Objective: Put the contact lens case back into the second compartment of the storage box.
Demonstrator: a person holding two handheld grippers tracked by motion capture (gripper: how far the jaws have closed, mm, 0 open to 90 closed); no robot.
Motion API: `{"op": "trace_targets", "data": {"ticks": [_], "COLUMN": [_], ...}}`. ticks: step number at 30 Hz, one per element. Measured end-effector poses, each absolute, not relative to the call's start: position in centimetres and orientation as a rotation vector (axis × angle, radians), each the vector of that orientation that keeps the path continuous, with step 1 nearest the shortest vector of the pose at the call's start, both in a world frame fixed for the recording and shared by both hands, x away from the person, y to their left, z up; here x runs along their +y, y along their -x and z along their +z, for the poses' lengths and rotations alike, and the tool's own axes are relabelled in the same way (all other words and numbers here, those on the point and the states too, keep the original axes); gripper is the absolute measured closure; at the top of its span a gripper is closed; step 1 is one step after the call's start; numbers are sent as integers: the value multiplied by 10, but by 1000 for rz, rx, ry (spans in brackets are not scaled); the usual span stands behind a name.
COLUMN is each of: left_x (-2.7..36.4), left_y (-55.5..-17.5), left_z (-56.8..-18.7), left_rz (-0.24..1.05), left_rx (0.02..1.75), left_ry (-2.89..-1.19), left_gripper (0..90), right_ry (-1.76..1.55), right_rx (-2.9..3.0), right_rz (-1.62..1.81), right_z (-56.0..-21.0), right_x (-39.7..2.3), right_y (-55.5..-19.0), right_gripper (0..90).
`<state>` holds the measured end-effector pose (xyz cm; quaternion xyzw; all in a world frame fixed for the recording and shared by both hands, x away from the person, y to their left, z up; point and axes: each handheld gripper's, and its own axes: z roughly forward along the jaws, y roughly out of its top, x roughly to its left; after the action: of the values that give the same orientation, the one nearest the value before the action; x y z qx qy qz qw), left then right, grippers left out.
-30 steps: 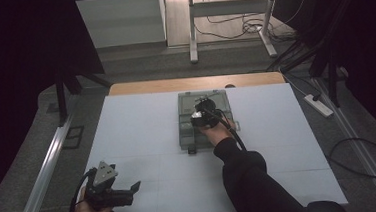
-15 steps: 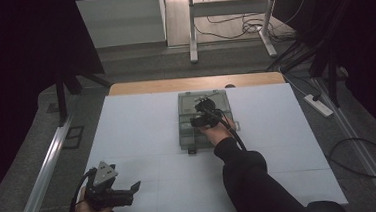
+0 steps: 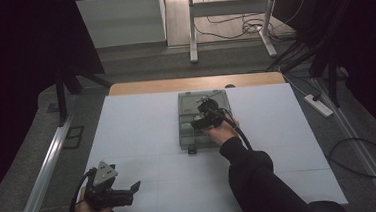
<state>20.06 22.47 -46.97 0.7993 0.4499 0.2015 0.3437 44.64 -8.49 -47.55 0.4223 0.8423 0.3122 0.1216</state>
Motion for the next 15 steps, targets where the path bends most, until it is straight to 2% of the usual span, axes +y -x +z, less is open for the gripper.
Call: {"op": "trace_targets", "data": {"ticks": [15], "left_x": [224], "left_y": [-201], "left_z": [-470], "left_rz": [523], "left_rx": [1172], "left_ry": [-2078], "left_gripper": [24], "right_ry": [-1141], "right_rx": [2556], "right_rz": [964], "right_z": [-470], "right_x": [-102], "right_y": [-428], "right_gripper": [183]}}
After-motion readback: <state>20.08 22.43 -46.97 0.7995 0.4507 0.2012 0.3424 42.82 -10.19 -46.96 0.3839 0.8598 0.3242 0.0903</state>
